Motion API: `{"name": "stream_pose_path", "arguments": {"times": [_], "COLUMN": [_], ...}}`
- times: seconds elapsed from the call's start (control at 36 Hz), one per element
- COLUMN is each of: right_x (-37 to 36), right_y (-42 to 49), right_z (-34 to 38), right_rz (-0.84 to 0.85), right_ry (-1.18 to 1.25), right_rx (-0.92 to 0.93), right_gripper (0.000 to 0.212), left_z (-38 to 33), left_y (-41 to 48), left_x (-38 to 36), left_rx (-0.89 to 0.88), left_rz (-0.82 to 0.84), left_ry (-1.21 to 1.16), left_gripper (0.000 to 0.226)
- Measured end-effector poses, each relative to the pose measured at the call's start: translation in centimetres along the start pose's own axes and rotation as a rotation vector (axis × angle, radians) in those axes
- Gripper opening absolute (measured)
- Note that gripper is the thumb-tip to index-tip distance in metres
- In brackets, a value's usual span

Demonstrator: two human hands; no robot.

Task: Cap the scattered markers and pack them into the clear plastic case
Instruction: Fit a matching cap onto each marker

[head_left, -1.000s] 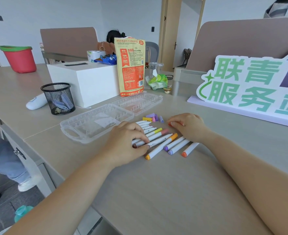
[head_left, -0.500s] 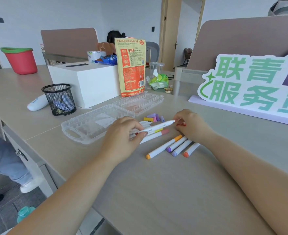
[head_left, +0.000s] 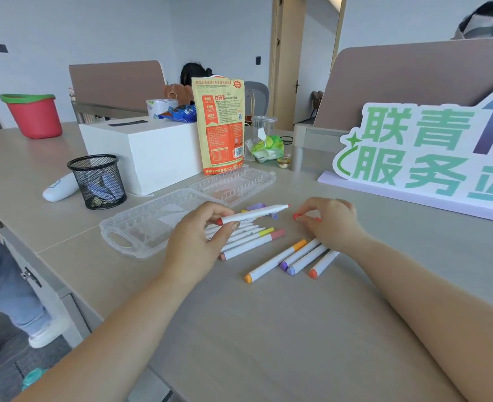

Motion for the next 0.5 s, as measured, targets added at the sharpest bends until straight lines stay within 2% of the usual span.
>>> {"name": "stream_pose_path", "arguments": {"times": [0.14, 0.25, 0.5], "right_x": [0.2, 0.7, 1.4], "right_y": [-0.1, -0.4, -0.7], "right_z": [0.6, 0.8, 1.4], "right_rz": [-0.007, 0.007, 0.037], "right_ry": [0.304, 0.572, 0.623], "right_rx": [-0.001, -0.055, 0.004], "right_gripper": [0.003, 0.01, 0.013], "left_z": [0.5, 0.9, 0.8], "left_y": [0.4, 0.5, 0.5], "left_x": [0.3, 0.4, 0.4], "left_rx": [-0.001, 0.022, 0.019], "left_rz": [-0.046, -0.051, -0.039], "left_ry": [0.027, 0.023, 0.012], "left_gripper": [0.025, 0.021, 0.023]}}
Point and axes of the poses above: each hand's wrist, its own y-axis towards the middle knuckle, its own x-axis out of the back of the hand, z = x × y, the point moved 6 cm from there along y, towards the middle knuckle, and after that the axes turned 9 degrees about x, right-handed, at the moved point
